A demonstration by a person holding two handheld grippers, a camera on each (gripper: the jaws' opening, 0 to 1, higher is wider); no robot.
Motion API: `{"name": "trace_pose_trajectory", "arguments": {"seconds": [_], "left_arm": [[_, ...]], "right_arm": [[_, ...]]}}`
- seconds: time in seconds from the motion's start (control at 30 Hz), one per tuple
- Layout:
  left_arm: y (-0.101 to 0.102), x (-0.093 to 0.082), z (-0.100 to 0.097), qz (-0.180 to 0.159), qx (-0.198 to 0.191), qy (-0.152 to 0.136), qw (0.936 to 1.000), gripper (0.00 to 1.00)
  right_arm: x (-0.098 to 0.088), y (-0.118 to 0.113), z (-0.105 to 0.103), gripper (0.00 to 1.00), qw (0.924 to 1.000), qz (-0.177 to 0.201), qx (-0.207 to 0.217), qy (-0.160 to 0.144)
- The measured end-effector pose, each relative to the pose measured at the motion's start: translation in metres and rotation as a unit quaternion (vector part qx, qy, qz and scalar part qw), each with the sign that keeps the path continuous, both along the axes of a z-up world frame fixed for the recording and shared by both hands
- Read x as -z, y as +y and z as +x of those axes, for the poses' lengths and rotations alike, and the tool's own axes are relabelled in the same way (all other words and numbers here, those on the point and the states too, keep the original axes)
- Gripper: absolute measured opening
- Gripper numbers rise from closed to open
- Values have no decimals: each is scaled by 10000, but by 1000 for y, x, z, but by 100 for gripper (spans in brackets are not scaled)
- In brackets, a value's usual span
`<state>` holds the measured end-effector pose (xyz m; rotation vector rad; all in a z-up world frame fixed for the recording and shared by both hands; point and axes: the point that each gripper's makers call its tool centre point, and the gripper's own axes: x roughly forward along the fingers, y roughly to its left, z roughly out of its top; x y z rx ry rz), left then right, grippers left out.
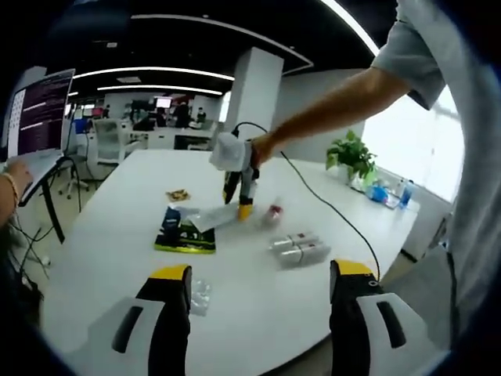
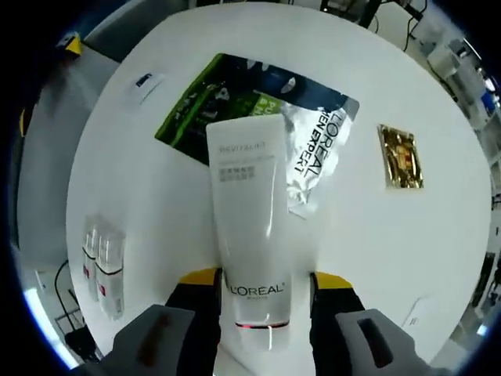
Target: Arrange the skincare products in the storage area until every visible bottle or jar stands upright without overlapping.
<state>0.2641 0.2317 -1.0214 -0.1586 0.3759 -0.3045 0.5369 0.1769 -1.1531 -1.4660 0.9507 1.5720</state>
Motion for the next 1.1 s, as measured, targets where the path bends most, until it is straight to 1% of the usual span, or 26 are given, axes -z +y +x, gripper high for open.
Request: {"name": "trace_pose_trajectory", "arguments": {"seconds": [0.03, 0.07, 0.1, 0.13, 0.3, 0.4, 0.43, 0.57, 0.6, 0.7, 0.87, 0.97, 1.0, 1.1], "left_arm": [[0, 2, -1, 21, 12, 41, 10000, 72], [0, 2, -1, 23, 22, 52, 10000, 70], [-1, 3, -1, 13, 33, 72, 10000, 69], [-1, 3, -1, 16, 37, 80, 10000, 68], [0, 5, -2, 51, 36, 113, 9999, 66], [1, 5, -2, 71, 35, 120, 9999, 64], [1, 5, -2, 78, 33, 120, 9999, 63], [2, 5, -2, 99, 29, 112, 9999, 62], [2, 4, -2, 97, 27, 108, 9999, 61], [2, 4, -3, 112, 29, 103, 9999, 61], [3, 2, -2, 128, 21, 63, 9999, 60], [3, 2, -2, 141, 20, 38, 9999, 60], [3, 1, -2, 150, 15, 31, 9999, 60], [3, 1, -2, 162, 21, 10, 9999, 60]], "right_arm": [[-1, 0, 1, 34, 10000, 58, -32, -16], [-1, 1, 0, 29, 9999, 91, -93, -14], [-2, -1, 1, 26, 9996, 86, -230, -98], [-2, -1, -2, 26, 9998, 124, -178, -25], [-2, -1, -2, 23, 9997, 222, -108, -52], [-3, -2, -2, 22, 9995, 283, -19, -151], [-3, -2, -1, 21, 9993, 318, 84, -204], [-6, -4, -3, 20, 9978, 491, 208, -389], [-9, -4, -1, 20, 9970, 554, 263, -476], [-15, -7, -1, 19, 9953, 643, 434, -583], [-26, -9, -6, 18, 9921, 905, 620, -607], [-35, -8, -9, 18, 9882, 1106, 847, -640], [-38, -8, -10, 18, 9872, 1169, 857, -661], [-49, -9, -17, 18, 9825, 1367, 1059, -688]]}}
